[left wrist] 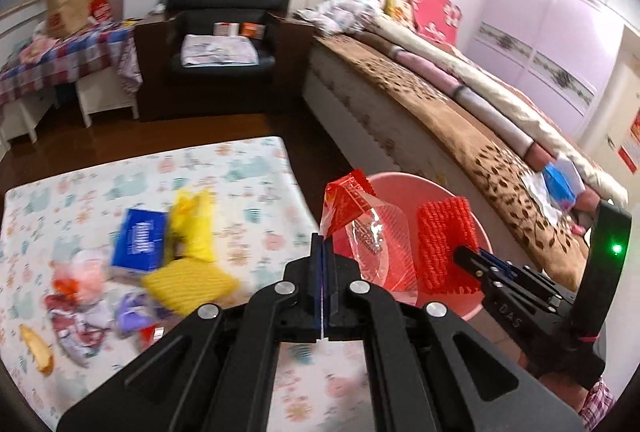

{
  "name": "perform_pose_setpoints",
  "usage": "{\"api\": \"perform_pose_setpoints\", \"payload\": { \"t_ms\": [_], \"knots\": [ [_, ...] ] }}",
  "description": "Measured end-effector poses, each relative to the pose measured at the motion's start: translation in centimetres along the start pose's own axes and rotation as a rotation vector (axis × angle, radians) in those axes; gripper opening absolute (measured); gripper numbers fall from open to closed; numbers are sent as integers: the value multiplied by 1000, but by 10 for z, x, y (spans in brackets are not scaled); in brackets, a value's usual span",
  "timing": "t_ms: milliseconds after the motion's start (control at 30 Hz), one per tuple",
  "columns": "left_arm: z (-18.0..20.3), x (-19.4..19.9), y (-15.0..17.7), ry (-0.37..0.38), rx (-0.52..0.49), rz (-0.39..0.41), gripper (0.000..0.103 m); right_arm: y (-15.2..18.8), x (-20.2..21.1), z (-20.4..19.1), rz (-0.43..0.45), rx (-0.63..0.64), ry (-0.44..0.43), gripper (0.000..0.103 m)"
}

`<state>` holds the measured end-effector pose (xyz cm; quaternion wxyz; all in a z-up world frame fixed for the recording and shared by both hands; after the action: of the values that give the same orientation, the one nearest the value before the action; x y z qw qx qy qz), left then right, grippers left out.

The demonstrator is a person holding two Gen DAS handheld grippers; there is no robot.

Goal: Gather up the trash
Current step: 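Carry the red bag and red net over the bucket and release both, then withdraw both open tools from the bucket back over the table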

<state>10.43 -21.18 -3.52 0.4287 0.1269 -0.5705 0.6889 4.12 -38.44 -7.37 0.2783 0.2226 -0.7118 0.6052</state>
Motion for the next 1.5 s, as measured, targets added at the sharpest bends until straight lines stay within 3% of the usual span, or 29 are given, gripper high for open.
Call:
{"api": "perform_pose_setpoints", "payload": {
  "t_ms": [267,567,667,800,1067,1500],
  "knots": [
    [41,-31,15,52,-44,-46,0,4,-13,29,-12,-12,51,12],
    [54,-49,28,50,-75,-65,0,12,-22,45,-36,-25,69,14],
    [55,-52,29,43,-88,-77,1,12,-23,46,-33,-23,75,26],
    [56,-52,30,56,-82,-92,35,13,-22,47,-26,-19,78,34],
    [54,-38,25,72,-48,-52,35,8,-7,41,11,-6,79,48],
    [27,-4,32,16,-38,-8,35,7,21,-10,54,36,2,51]
  ]
}}
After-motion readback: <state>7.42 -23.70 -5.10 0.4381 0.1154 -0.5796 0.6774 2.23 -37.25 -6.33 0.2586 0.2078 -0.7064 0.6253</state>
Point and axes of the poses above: each gripper's, at about its wrist camera, not at the fingertips, and x roughly against the way its jaws point, z to its right, y to its underside, the point moved 6 cm from there along -x, roughly the way its jaws point, and after that the axes turned 9 degrees about x, right-handed, at the moved point
